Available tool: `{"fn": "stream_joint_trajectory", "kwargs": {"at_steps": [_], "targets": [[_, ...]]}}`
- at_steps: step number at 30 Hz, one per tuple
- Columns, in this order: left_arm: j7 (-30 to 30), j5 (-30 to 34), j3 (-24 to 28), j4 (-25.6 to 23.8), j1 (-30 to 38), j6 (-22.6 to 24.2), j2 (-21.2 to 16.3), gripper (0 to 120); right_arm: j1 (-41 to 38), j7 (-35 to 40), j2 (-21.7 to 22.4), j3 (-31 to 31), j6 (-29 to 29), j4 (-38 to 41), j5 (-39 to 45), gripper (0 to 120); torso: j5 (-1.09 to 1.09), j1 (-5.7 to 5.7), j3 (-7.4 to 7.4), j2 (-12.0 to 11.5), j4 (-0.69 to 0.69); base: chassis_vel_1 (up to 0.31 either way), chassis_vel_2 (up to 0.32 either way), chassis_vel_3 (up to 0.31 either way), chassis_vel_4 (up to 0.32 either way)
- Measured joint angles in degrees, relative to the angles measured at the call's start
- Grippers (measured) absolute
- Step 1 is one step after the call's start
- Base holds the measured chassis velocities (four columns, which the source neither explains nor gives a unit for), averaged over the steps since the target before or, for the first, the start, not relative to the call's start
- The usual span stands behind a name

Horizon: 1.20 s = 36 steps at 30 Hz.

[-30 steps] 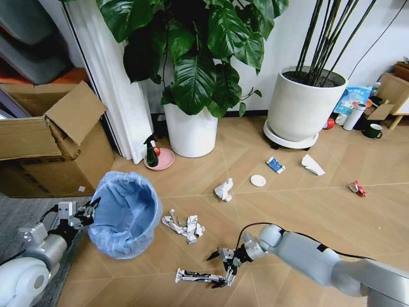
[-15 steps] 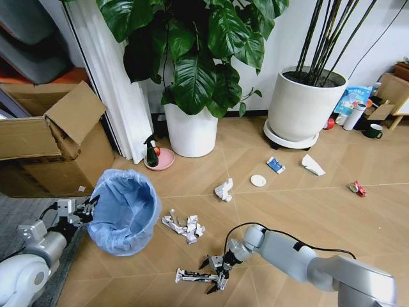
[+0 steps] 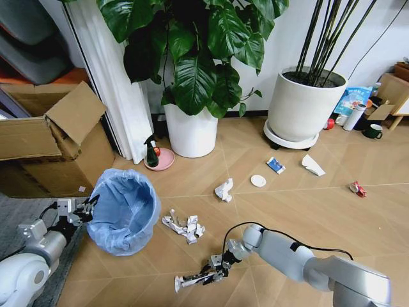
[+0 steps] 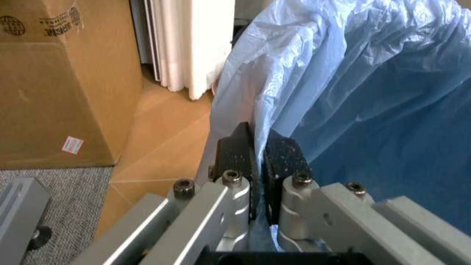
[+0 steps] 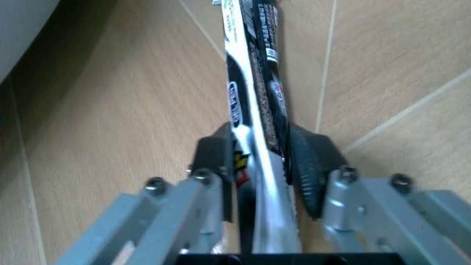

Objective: Pick up the trash bin and place the garbage on the floor into it.

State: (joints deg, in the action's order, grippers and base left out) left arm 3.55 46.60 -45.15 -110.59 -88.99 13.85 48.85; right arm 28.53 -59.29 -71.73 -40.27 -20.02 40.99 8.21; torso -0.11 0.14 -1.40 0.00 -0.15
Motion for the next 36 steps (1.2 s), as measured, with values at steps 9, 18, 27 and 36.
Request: {"fn": "stream_joint_trajectory", "kwargs": {"at_steps": [9, 18, 27, 36], "targets": [[0.1, -0.1, 0.2, 0.3, -0.7, -0.1, -0.6, 0, 0.0, -1.1, 1.0, 5.7, 0.1, 2.4, 3.3, 0, 0.01, 0.0, -0.01, 0.0, 0.01, 0.0, 0.0, 0.0, 0.0], [-0.1, 0.8, 1.2, 2.0, 1.0, 0.0, -2.6, 0, -2.0, -1.9, 12.6, 15.9, 0.8, 13.2, 8.0, 0, 0.0, 0.0, -0.01, 0.0, -0.03, 0.0, 0.0, 0.0, 0.0], [0.1, 1.0, 5.1, 1.8, 0.3, 0.1, -4.5, 0, -2.3, -0.3, 17.8, 29.0, 5.0, 25.9, 24.0, 0, 0.01, 0.0, 0.0, 0.0, 0.01, 0.0, 0.0, 0.0, 0.0], [-0.2, 2.7, 11.2, 1.2, 1.7, 0.0, -8.4, 0, -4.8, -0.2, 10.4, 24.8, 6.0, 30.6, 42.5, 0, -0.03, 0.0, 0.0, 0.0, 0.0, 0.0, 0.0, 0.0, 0.0]]}}
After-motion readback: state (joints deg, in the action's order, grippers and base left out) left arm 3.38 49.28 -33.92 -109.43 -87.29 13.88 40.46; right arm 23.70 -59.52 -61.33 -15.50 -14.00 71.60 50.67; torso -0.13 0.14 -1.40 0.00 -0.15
